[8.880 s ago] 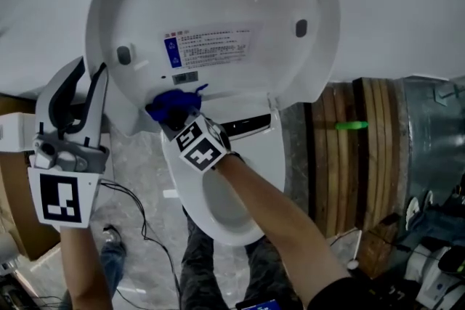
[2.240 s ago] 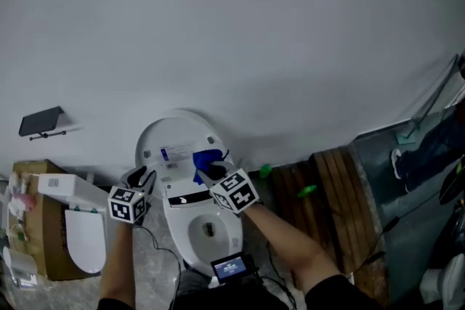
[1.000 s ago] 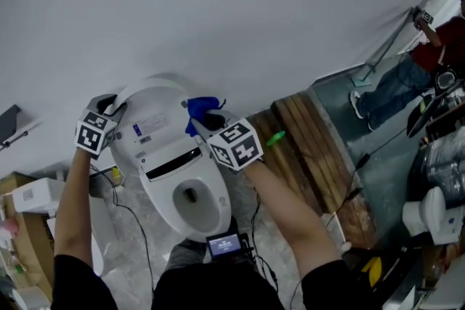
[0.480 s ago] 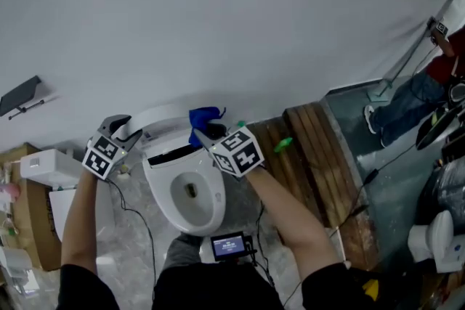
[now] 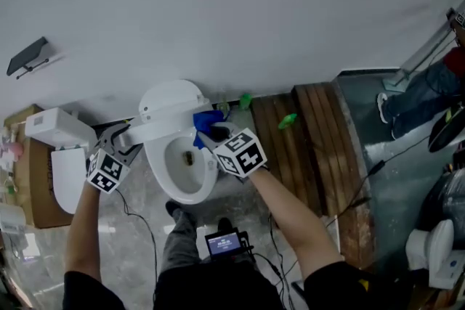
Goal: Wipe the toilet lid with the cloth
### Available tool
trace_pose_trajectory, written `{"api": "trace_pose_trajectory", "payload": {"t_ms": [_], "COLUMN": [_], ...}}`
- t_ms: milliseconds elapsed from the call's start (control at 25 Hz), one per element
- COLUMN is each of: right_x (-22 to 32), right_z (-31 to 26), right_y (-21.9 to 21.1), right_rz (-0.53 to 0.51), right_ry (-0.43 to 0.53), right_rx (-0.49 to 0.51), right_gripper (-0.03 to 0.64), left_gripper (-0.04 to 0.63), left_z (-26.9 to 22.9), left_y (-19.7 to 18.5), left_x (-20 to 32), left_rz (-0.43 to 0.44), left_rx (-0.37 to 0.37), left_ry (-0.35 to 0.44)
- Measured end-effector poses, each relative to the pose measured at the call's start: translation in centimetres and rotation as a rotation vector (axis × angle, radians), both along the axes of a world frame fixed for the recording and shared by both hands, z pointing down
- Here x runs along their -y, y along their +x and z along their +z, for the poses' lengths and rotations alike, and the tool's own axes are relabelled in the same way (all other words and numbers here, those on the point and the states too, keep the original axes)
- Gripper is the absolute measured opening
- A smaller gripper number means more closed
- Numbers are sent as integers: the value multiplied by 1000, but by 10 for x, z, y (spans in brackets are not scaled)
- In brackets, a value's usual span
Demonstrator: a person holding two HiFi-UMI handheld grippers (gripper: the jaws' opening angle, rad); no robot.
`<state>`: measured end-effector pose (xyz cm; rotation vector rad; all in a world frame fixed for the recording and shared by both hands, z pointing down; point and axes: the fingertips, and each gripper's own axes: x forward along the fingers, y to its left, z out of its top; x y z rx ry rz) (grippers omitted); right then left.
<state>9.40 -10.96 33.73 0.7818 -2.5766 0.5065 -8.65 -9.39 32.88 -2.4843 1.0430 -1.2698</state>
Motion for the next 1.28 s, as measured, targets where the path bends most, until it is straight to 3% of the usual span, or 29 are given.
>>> {"api": "trace_pose_trajectory", "payload": {"t_ms": [440,840,960,1280], "right_x": [-84,-146,-163,-199], "right_z": [65,160,193,291], "right_y": [-6,-6,-1,7], "right_rz": [3,81,53,-69], "right_ry": [-74,-113,-108,-85], "right_rx": [-43,-128,-171,-241], "right_gripper": [57,57,57,57], "left_gripper": [247,255,258,275], "left_z": [75,165,198,295], "left_y": [22,41,46,56], "left_x": [-94,-167,-186,-217], "left_rz": [41,130,149,196], "left_rx": [63,90,85,160], "left_ry": [6,103,78,66]}}
